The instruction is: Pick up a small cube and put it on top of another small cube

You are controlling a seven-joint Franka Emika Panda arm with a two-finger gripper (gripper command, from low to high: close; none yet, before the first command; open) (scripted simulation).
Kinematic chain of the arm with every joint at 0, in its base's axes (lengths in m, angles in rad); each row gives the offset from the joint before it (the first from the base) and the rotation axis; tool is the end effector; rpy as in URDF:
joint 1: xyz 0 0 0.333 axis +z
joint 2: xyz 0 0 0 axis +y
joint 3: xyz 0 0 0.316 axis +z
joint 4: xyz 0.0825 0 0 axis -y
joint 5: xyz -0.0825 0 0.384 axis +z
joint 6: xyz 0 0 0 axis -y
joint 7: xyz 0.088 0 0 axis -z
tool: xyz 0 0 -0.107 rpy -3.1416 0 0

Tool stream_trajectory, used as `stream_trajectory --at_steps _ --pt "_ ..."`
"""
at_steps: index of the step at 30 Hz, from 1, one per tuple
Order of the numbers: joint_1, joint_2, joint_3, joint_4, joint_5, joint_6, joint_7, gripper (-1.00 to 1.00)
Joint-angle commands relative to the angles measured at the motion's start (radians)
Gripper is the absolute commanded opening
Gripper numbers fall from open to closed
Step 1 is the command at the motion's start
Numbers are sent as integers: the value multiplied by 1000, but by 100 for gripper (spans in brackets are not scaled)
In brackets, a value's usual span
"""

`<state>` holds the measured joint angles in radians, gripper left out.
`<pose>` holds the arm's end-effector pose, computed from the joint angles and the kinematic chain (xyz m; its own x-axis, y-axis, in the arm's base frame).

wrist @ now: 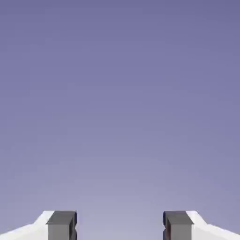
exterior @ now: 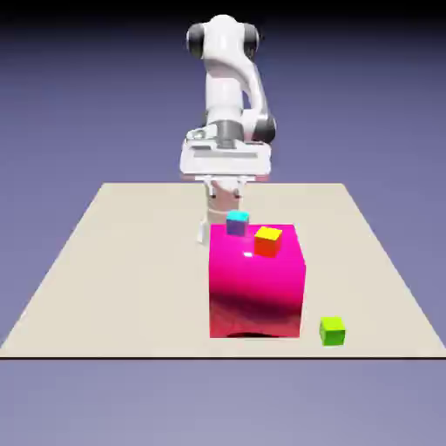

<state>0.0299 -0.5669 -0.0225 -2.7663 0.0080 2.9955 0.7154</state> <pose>0.3970 0.0021 0.4728 0.5322 -0.6625 0.5271 -0.4543 -0.7488 -0.4826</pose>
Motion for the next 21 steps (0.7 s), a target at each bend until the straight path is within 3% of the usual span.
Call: stream_trajectory --at_steps 1,21 --pt "12 30 4 36 -16 -40 -16 0" --pt "170 742 265 615 -469 -718 -234 0"
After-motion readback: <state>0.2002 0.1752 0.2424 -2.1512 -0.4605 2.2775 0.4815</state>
